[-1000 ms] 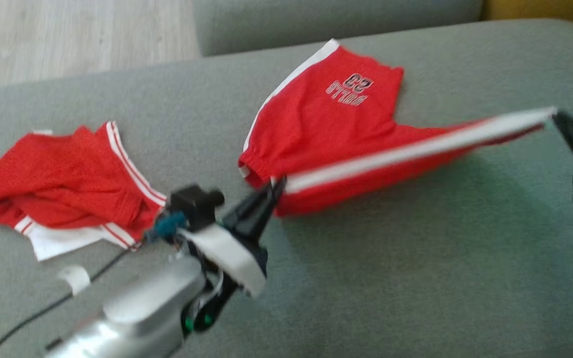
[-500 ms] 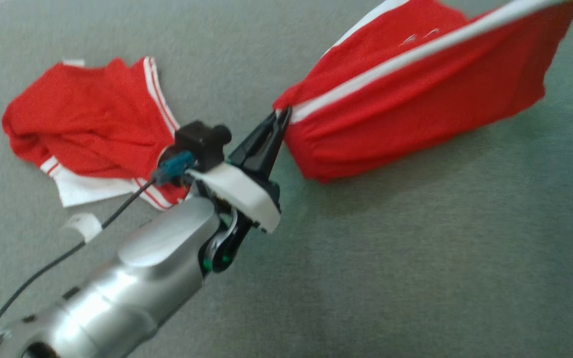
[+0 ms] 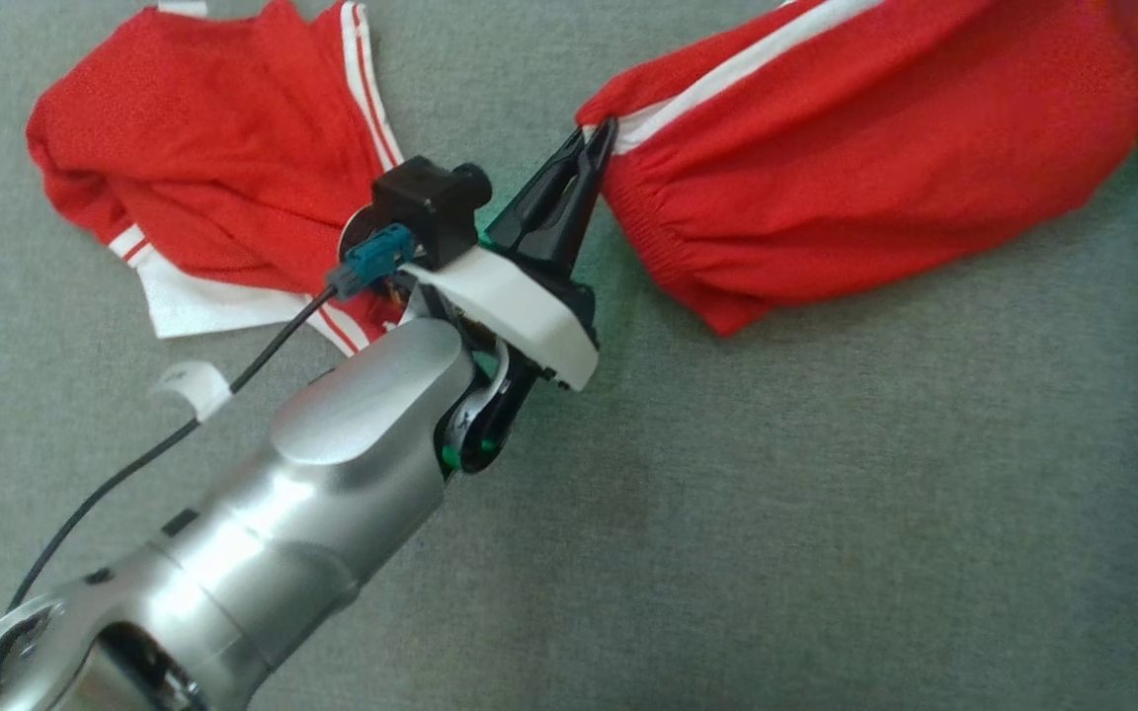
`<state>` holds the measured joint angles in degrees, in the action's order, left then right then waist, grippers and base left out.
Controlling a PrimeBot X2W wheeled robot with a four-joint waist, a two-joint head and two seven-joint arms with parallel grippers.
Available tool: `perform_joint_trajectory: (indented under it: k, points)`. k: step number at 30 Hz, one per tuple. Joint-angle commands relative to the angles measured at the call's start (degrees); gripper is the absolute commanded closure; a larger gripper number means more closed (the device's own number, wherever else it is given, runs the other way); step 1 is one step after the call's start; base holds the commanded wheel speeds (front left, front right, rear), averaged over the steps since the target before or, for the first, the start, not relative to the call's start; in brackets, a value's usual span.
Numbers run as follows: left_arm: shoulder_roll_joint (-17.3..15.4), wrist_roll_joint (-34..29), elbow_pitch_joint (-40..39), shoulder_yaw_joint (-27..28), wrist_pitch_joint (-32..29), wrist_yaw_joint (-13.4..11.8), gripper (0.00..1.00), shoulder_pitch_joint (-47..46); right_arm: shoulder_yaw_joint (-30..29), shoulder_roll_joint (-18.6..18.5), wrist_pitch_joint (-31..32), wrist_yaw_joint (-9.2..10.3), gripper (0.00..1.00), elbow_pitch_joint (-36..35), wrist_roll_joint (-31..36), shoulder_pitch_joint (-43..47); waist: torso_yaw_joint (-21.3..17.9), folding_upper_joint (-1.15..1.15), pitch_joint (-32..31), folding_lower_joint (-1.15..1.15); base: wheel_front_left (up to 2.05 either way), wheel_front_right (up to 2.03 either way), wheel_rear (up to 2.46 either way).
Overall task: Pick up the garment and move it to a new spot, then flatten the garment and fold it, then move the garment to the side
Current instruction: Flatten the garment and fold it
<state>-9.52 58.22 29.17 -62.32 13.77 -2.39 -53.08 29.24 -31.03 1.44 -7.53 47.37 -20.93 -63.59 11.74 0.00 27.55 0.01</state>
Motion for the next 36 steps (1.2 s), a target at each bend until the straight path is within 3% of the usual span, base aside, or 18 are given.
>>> perform_joint_trajectory:
  k: [1,6,7,14,15,16,17,26,31,32,36]
  points:
    - [-0.37,-0.56,-0.88,2.45,0.8,0.26,1.0,-2.55,0.27,-0.2,-0.74,0.04,1.0,-0.53,0.64,-1.48,1.12,0.0,1.36,-0.01,0.0,0.0,0.0]
    - [1.18,-1.64,0.19,3.83,1.08,0.94,1.0,-2.97,0.94,-0.58,-2.36,0.04,1.0,3.52,1.27,-5.02,2.3,0.0,3.03,-0.01,0.0,0.0,0.0]
    - [1.36,-1.84,0.48,4.08,1.11,1.03,1.0,-3.04,0.93,-0.63,-2.85,0.04,0.0,4.42,1.76,-5.84,2.42,0.0,3.38,-0.01,0.0,0.0,0.0]
    - [2.32,-3.55,2.53,5.7,1.2,1.79,1.0,-2.97,-0.43,1.04,-8.61,0.04,0.0,9.27,2.87,-10.19,2.61,0.0,3.99,-0.01,0.0,0.0,0.0]
    - [2.4,-3.8,2.83,6.04,1.2,1.79,0.89,-2.77,-0.53,1.34,-9.35,0.04,0.0,9.98,2.99,-10.34,2.48,0.0,3.75,-0.01,0.0,0.0,0.0]
    - [2.47,-4.19,3.06,6.56,1.21,1.61,0.31,-2.57,-0.77,1.54,-10.16,0.04,0.0,10.73,3.0,-10.39,2.33,0.0,3.41,-0.01,0.0,0.0,0.0]
    - [2.5,-4.73,3.16,7.2,1.21,1.39,0.0,-2.37,-1.21,1.74,-11.07,0.04,0.0,11.44,2.89,-10.41,2.16,0.0,3.03,-0.01,0.0,0.0,0.0]
    - [0.89,-10.64,1.95,16.05,1.22,-0.91,0.0,1.37,-7.13,5.16,-16.26,0.04,0.0,11.07,-0.94,-5.1,-0.62,0.0,-3.19,-0.01,0.0,0.0,0.0]
    - [-0.73,-15.94,-2.32,24.14,1.22,-2.77,0.0,5.85,-13.86,7.32,-16.41,0.04,0.0,-0.3,-1.26,3.19,-2.73,0.0,-7.68,-0.01,0.0,0.0,0.0]
    - [-1.62,-19.2,-4.24,26.53,1.22,-3.49,0.0,7.99,-16.46,9.09,-16.42,0.04,0.0,-5.16,-0.6,7.9,-3.6,0.0,-9.52,-0.01,0.0,0.0,0.0]
    - [-2.35,-24.11,-7.48,30.63,1.22,-4.35,0.0,13.43,-21.25,13.84,-16.43,0.04,0.0,-13.51,0.49,17.7,-5.06,0.0,-13.06,-0.01,0.0,0.0,0.0]
